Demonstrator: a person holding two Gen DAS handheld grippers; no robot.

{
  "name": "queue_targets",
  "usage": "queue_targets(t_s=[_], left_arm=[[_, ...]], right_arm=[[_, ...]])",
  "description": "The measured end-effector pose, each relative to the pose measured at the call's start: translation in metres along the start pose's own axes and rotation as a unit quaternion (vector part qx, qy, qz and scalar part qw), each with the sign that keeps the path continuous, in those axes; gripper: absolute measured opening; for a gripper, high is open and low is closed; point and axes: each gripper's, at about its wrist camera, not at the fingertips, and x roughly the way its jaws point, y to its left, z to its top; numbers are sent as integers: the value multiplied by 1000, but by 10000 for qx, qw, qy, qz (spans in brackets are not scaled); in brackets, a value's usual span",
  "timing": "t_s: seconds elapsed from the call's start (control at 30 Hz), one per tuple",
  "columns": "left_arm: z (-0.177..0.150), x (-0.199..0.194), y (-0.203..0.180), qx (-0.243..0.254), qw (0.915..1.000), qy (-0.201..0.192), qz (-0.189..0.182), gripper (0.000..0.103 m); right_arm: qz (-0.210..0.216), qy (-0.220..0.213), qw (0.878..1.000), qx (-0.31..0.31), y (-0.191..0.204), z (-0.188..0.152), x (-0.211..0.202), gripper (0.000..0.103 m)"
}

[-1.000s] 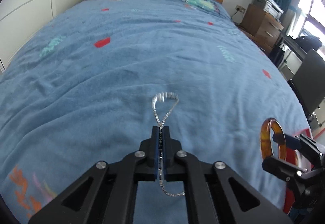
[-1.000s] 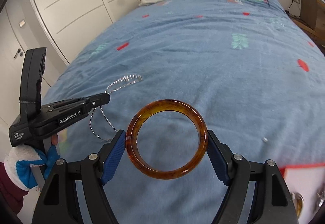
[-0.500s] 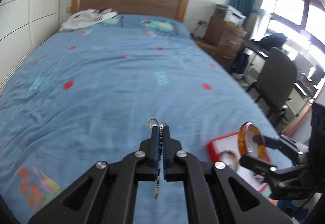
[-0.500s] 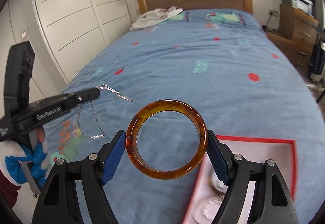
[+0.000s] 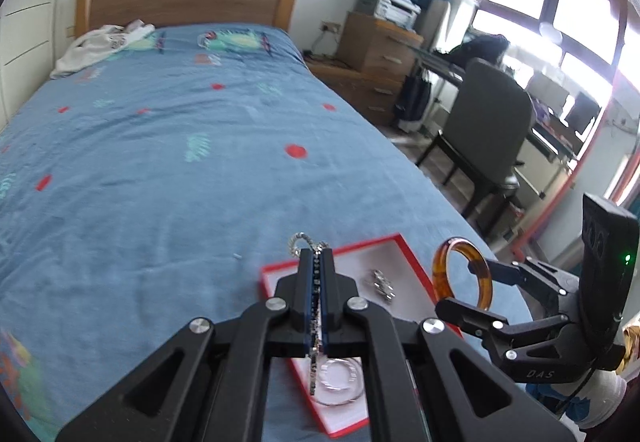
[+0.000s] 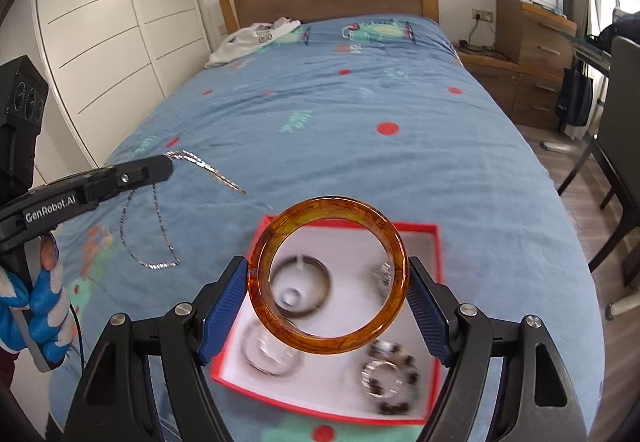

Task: Organize jewelry
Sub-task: 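Carry the amber bangle and silver chain over the red box and lower them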

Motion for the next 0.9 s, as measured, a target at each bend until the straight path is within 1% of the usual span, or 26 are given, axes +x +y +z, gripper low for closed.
queue_targets(t_s=[0.17,0.3,0.43,0.6,0.77,0.9], left_arm=[[-25,47,-22,31,9988,487,18,2],[-42,79,-27,47,9965,830,128,2],[-50,98,-23,5,9946,1006,237,2],[-53,121,-17,3,9927,1171,283,2],[-60,140,-12,-23,9906,1330,333,3],[-67,144,-3,-144,9895,1388,370,3]], right_arm=[[157,320,9994,1,-24,-19,19,77],[326,631,9974,-79,-37,-39,39,77],[461,875,9950,-133,-43,-54,61,77],[542,1041,9930,-140,-47,-64,78,77],[559,1067,9920,-378,-46,-61,86,77],[583,1261,9871,-796,-36,-62,94,77]])
